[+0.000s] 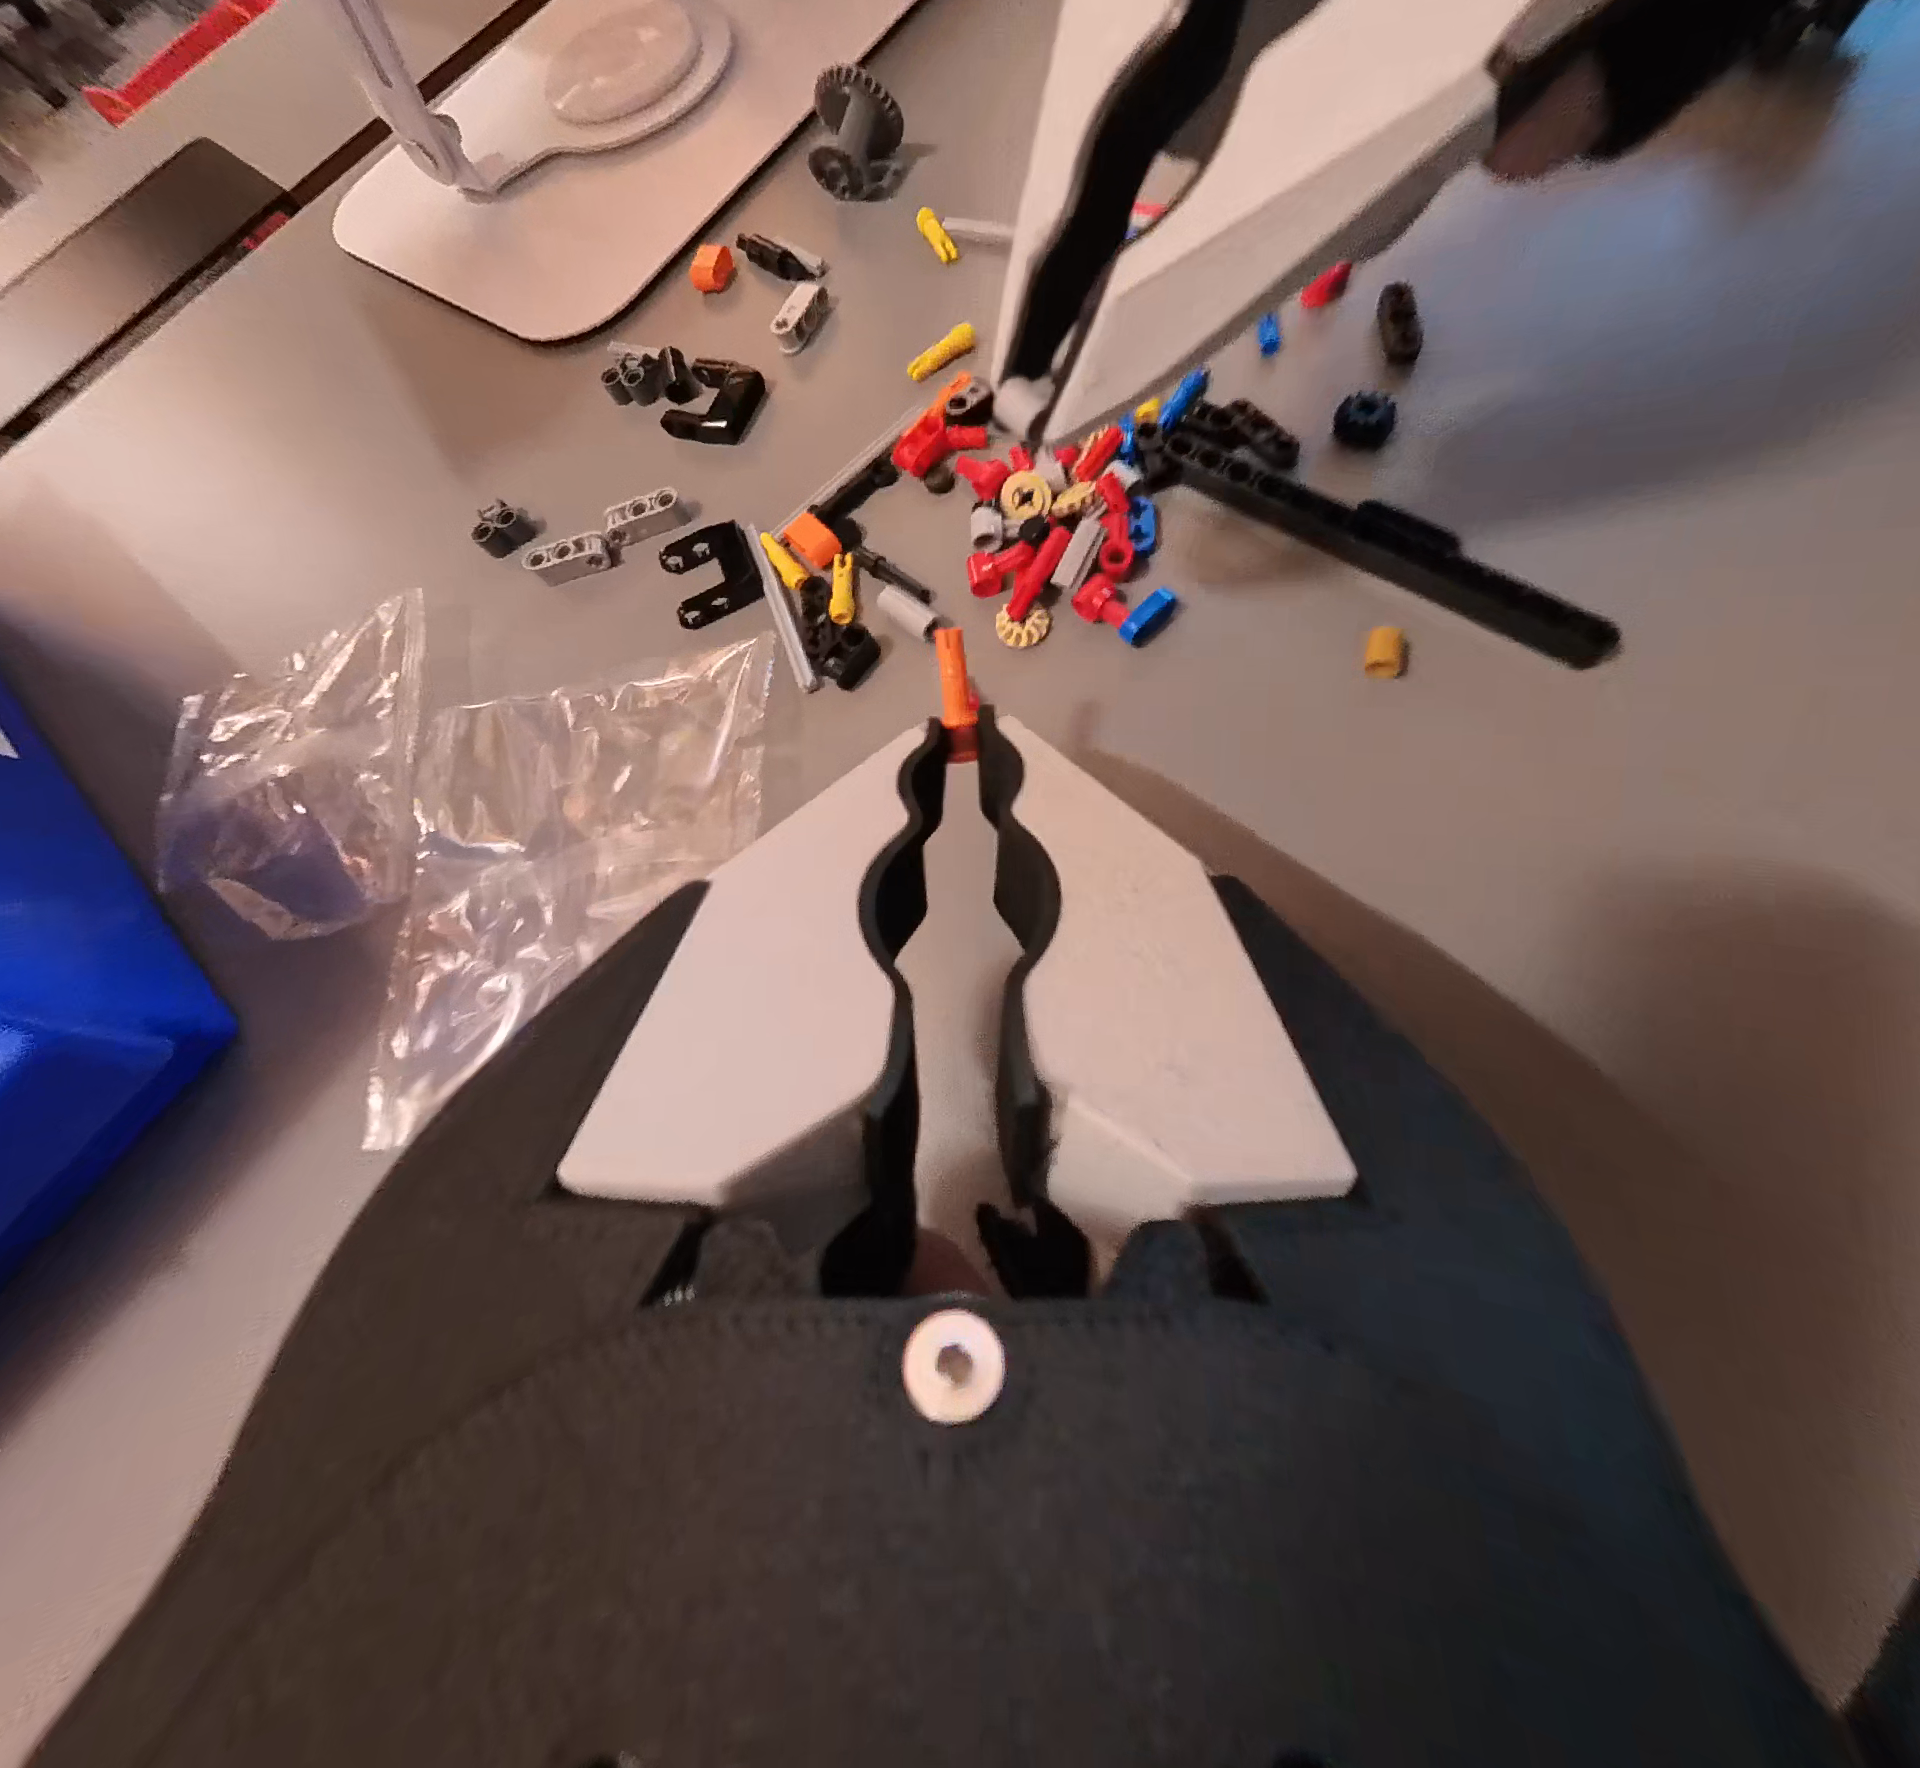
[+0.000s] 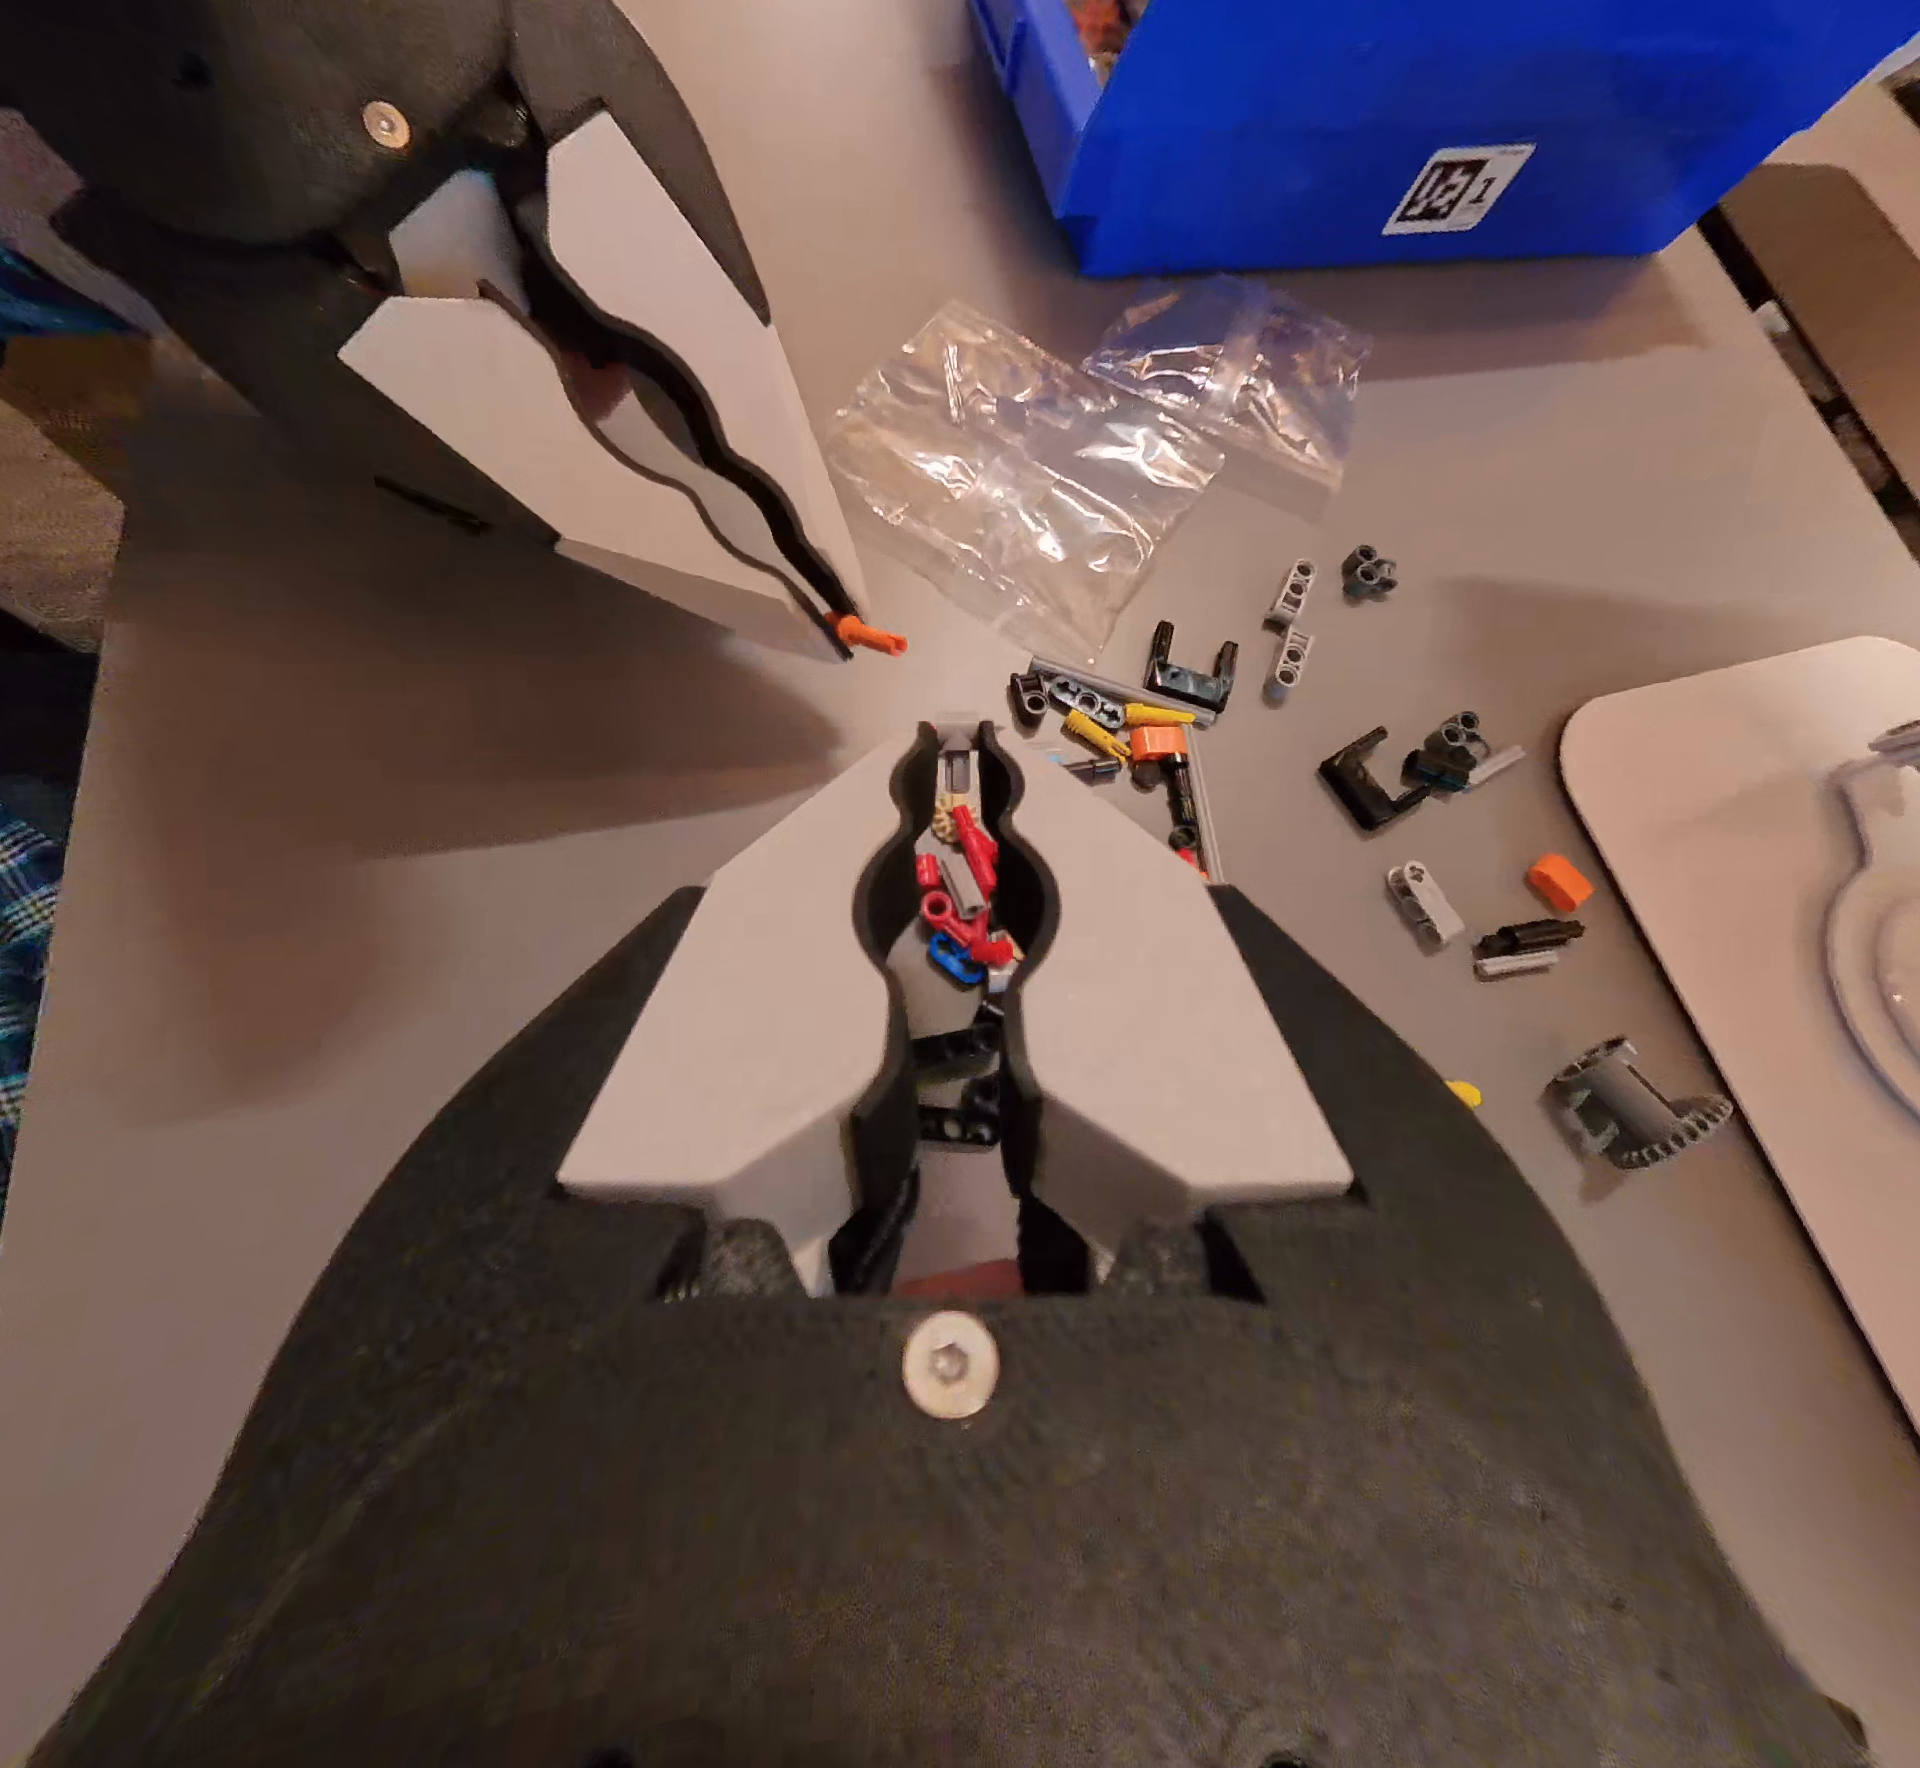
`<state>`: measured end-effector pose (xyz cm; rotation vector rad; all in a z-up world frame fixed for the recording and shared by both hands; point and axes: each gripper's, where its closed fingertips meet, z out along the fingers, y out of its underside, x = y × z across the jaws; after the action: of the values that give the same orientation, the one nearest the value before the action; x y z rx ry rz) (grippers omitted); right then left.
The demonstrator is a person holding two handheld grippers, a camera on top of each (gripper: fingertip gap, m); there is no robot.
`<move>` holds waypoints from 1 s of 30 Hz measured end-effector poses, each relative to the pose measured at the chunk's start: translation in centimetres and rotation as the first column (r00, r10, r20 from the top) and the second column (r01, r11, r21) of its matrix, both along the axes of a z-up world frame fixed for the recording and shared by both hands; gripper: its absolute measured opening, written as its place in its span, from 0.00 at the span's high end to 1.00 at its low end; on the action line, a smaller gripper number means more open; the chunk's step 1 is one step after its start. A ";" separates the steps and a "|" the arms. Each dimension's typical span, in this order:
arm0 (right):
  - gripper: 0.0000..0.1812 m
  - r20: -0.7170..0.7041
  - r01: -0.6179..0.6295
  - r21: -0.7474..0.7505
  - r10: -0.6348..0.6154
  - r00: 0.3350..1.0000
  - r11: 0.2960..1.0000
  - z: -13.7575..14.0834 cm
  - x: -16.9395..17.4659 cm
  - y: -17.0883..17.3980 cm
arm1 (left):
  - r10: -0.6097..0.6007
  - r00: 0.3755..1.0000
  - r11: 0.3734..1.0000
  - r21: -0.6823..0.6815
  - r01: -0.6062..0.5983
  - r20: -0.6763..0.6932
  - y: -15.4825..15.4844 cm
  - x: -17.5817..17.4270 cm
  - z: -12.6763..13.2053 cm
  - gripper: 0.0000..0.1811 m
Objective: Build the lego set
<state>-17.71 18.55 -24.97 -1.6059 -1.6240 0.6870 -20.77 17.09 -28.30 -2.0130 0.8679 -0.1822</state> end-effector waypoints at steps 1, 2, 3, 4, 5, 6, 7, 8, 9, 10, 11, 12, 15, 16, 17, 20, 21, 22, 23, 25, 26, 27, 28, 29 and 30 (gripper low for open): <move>0.98 -0.011 0.009 0.011 -0.008 1.000 1.000 0.1 0.0 0.0 | 0.006 0.999 1.000 -0.009 -0.006 0.031 0.0 0.2 0.2 0.98; 0.98 -0.022 0.013 0.019 -0.012 1.000 1.000 0.2 -0.1 -0.1 | 0.016 0.998 1.000 -0.021 -0.015 0.053 0.1 0.2 0.3 0.98; 0.98 -0.032 0.021 0.032 -0.020 0.999 0.999 0.3 -0.2 -0.1 | 0.023 0.997 0.999 -0.032 -0.021 0.072 0.2 0.4 0.4 0.98; 0.98 -0.040 0.030 0.045 -0.028 0.999 0.999 0.3 -0.3 -0.2 | 0.031 0.995 0.999 -0.042 -0.027 0.093 0.2 0.5 0.5 0.98; 0.98 -0.044 0.035 0.057 -0.033 0.998 0.998 0.2 -0.4 -0.2 | 0.036 0.993 0.998 -0.053 -0.030 0.111 0.3 0.7 0.5 0.99; 0.98 -0.051 0.044 0.076 -0.040 0.998 0.996 0.2 -0.6 -0.2 | 0.039 0.991 0.998 -0.061 -0.031 0.127 0.3 0.9 0.5 0.98; 0.98 -0.052 0.054 0.093 -0.049 0.997 0.994 0.1 -0.6 -0.2 | 0.037 0.989 0.997 -0.066 -0.028 0.142 0.3 1.1 0.5 0.98; 0.98 -0.053 0.062 0.107 -0.057 0.997 0.992 0.0 -0.7 -0.1 | 0.031 0.988 0.997 -0.070 -0.021 0.151 0.2 1.4 0.5 0.99; 0.98 -0.066 0.078 0.120 -0.070 0.995 0.990 0.0 -0.8 0.2 | 0.031 0.988 0.997 -0.074 -0.019 0.152 0.2 1.5 0.4 0.99; 0.98 -0.069 0.083 0.123 -0.075 0.995 0.989 -0.1 -0.8 0.2 | 0.032 0.988 0.997 -0.081 -0.020 0.153 0.2 1.6 0.3 0.99; 0.98 -0.056 0.078 0.123 -0.072 0.996 0.989 -0.5 -0.9 0.2 | 0.031 0.986 0.996 -0.088 -0.017 0.163 0.1 1.7 0.2 0.99; 0.98 -0.050 0.081 0.133 -0.075 0.996 0.988 -0.8 -0.9 0.3 | 0.031 0.983 0.995 -0.094 -0.015 0.180 0.1 1.9 0.3 0.99; 0.98 -0.044 0.073 0.158 -0.067 0.997 0.985 -1.2 -1.0 0.2 | 0.036 0.977 0.994 -0.109 -0.013 0.211 0.1 2.1 0.3 0.99; 0.98 -0.041 0.074 0.173 -0.068 0.997 0.982 -1.3 -1.0 0.3 | 0.036 0.976 0.993 -0.114 -0.011 0.215 0.1 2.1 0.3 0.99; 0.98 -0.032 0.070 0.187 -0.065 0.997 0.980 -1.5 -1.0 0.2 | 0.037 0.976 0.993 -0.121 -0.010 0.216 0.0 2.2 0.2 0.99; 0.98 -0.033 0.055 0.216 -0.049 0.998 0.975 -1.5 -1.2 0.0 | 0.037 0.975 0.990 -0.138 -0.006 0.220 -0.1 2.2 -0.1 0.99; 0.98 -0.026 0.043 0.223 -0.038 0.999 0.974 -1.7 -1.2 -0.1 | 0.038 0.975 0.990 -0.144 -0.007 0.217 -0.2 2.2 -0.2 0.99; 0.98 -0.018 0.036 0.227 -0.033 0.999 0.973 -1.8 -1.1 -0.1 | 0.038 0.975 0.989 -0.149 -0.005 0.221 -0.3 2.1 -0.3 0.99; 0.98 -0.009 0.027 0.219 -0.026 1.000 0.975 -2.0 -1.0 -0.2 | 0.042 0.974 0.986 -0.164 -0.005 0.222 -0.4 2.1 -0.4 0.99; 0.98 0.020 0.015 0.174 -0.019 1.000 0.985 -2.4 -0.8 -0.7 | 0.037 0.980 0.978 -0.209 0.006 0.197 -1.0 1.8 -0.8 0.99; 0.98 0.057 0.001 0.136 -0.009 0.998 0.991 -3.0 -0.7 -1.1 | 0.031 0.985 0.973 -0.231 0.008 0.167 -1.4 1.6 -1.2 0.99; 0.98 0.090 -0.007 0.116 -0.004 0.996 0.993 -3.5 -0.5 -1.5 | 0.038 0.992 0.970 -0.242 -0.007 0.124 -1.6 1.1 -1.6 0.99; 0.98 0.119 -0.010 0.105 -0.002 0.993 0.994 -4.0 -0.4 -1.8 | 0.036 0.996 0.966 -0.256 -0.013 0.086 -1.9 0.7 -2.0 0.99; 0.98 0.158 -0.025 0.070 0.013 0.987 0.997 -4.6 -0.4 -2.4 | 0.026 0.998 0.960 -0.281 -0.007 0.066 -2.4 0.6 -2.3 0.99; 0.97 0.191 -0.026 0.038 0.018 0.982 0.999 -5.2 -0.4 -2.9 | 0.016 0.998 0.954 -0.301 0.001 0.053 -2.9 0.6 -2.6 0.99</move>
<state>-18.07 15.64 -30.21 -1.6686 -1.7832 0.5215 -20.20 14.18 -30.90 -2.2816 0.8369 -0.3843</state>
